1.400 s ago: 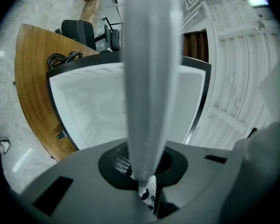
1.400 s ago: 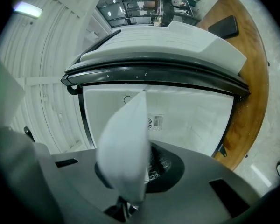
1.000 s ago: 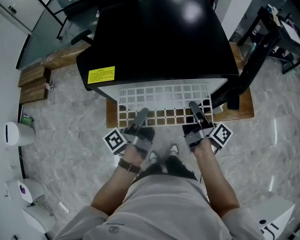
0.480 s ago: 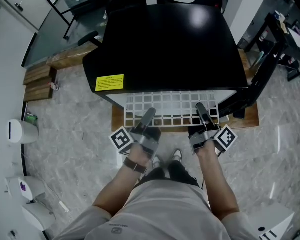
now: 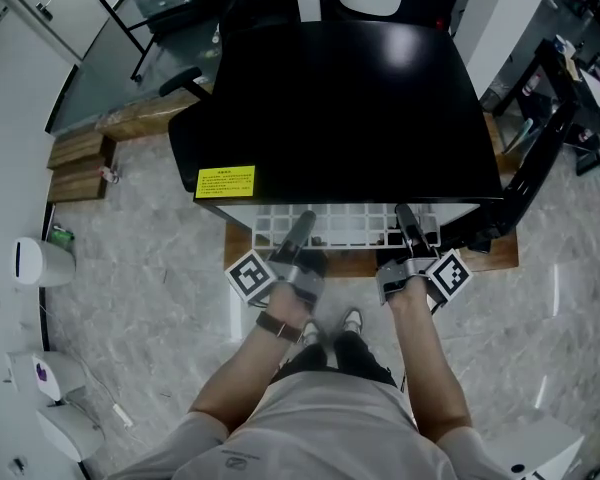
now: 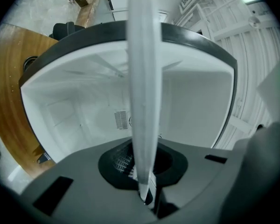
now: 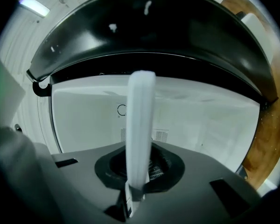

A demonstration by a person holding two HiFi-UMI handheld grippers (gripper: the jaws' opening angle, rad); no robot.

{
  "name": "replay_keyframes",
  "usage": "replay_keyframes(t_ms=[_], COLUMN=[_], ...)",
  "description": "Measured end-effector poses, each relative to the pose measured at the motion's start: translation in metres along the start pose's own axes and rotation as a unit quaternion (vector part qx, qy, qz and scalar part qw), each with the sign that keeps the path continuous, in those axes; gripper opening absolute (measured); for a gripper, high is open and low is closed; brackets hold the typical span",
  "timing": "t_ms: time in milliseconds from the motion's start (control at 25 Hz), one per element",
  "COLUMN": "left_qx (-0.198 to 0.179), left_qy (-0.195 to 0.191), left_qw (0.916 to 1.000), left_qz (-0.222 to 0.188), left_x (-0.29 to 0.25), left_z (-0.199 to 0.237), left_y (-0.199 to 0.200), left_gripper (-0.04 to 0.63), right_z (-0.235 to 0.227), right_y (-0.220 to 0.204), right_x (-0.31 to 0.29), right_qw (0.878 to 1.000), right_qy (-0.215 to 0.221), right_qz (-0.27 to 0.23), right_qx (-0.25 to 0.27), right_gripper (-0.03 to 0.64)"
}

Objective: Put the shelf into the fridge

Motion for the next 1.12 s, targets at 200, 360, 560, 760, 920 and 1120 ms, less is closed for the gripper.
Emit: replay_keyframes(t_ms=[200, 360, 560, 760, 920, 1120], left_qx=[-0.011, -0.019, -0.021, -0.013, -0.011, -0.01], left_qy=[0.002, 0.005, 0.018, 0.008, 0.006, 0.01], left_qw=[0.9994, 0.9976, 0.9929, 0.9893, 0.9879, 0.9862], left_qz=[-0.033, -0.066, -0.115, -0.145, -0.154, -0.165], left_x=[-0.011, -0.017, -0.021, -0.031, -0.037, -0.046], left_z=[0.002, 0.003, 0.011, 0.01, 0.012, 0.017], left_y=[0.008, 0.012, 0.018, 0.024, 0.03, 0.037], left_gripper=[0.028, 0.028, 0.028, 0.028, 0.028, 0.028], right_z=[0.0, 0.001, 0.001, 0.001, 0.004, 0.005], right_y=[0.005, 0.007, 0.009, 0.01, 0.012, 0.016], right_x=[-0.012, -0.019, -0.027, -0.037, -0.045, -0.058], right_qw=[1.0, 0.999, 0.997, 0.996, 0.996, 0.995], right_qy=[-0.004, -0.002, -0.001, 0.0, 0.002, 0.007], right_qz=[-0.028, -0.048, -0.068, -0.081, -0.085, -0.087], right_qx=[-0.009, -0.017, -0.028, -0.034, -0.04, -0.044], right_gripper=[0.049, 0.049, 0.049, 0.049, 0.049, 0.049])
Point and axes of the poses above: the fingertips, and each gripper's own axes: x backward along the fingers, z to its left, y out of its top, the point moved 1 cm from there along x, backward along the fingers, and after that the axes turned 6 degrees about -y, right-handed, at the moved point
